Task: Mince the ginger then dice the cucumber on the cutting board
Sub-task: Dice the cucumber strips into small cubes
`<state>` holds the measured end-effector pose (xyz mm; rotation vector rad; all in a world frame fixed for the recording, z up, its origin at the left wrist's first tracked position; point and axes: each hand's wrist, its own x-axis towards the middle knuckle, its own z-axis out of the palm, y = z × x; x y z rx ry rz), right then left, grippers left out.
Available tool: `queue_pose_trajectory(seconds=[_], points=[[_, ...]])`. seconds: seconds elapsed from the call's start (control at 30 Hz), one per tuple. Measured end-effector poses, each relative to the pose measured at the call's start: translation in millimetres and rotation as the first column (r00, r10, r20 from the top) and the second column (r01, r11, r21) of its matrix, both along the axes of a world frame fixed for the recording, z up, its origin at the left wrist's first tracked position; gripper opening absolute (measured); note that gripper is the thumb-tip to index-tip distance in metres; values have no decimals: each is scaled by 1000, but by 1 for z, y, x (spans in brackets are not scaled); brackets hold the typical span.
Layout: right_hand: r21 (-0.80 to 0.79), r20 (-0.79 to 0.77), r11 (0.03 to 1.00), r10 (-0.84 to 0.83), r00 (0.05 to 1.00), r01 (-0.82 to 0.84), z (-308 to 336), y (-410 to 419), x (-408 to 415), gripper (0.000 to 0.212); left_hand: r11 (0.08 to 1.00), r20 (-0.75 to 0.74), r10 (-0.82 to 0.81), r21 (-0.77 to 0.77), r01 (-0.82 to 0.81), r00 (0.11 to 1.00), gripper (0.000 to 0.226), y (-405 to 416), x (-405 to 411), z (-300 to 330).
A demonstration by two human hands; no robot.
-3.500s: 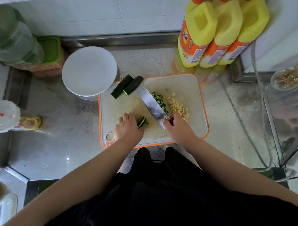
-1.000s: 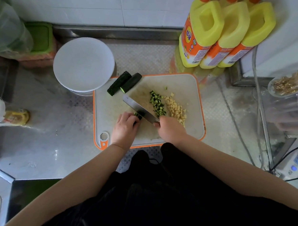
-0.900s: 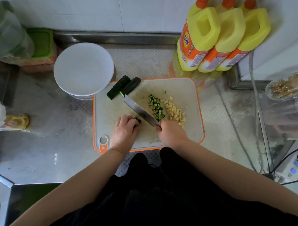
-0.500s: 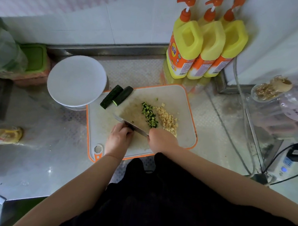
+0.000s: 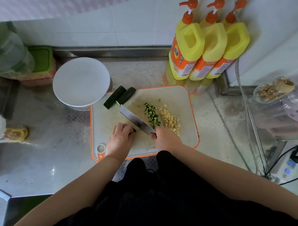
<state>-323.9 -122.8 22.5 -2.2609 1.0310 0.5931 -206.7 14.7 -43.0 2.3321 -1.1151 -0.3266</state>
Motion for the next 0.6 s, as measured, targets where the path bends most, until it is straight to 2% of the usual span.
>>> queue_pose_trajectory(seconds=[0.13, 0.3, 0.53, 0.6], points=[[-50, 2, 992, 119, 993, -118, 12, 9, -3, 15, 997, -10, 12, 73, -11, 1000, 11, 1, 1, -3], [-116, -63, 982, 145, 987, -152, 10, 18, 4, 8, 998, 4, -1, 66, 1, 1000, 8, 2, 1, -3], [-38, -101, 995, 87, 991, -91, 0, 19, 9, 9, 1000, 14, -17, 22, 16, 1000, 7, 3, 1, -3], [16, -82, 999, 33, 996, -32, -2, 13, 8, 15, 1000, 37, -30, -6, 30, 999, 6, 5, 2, -4]])
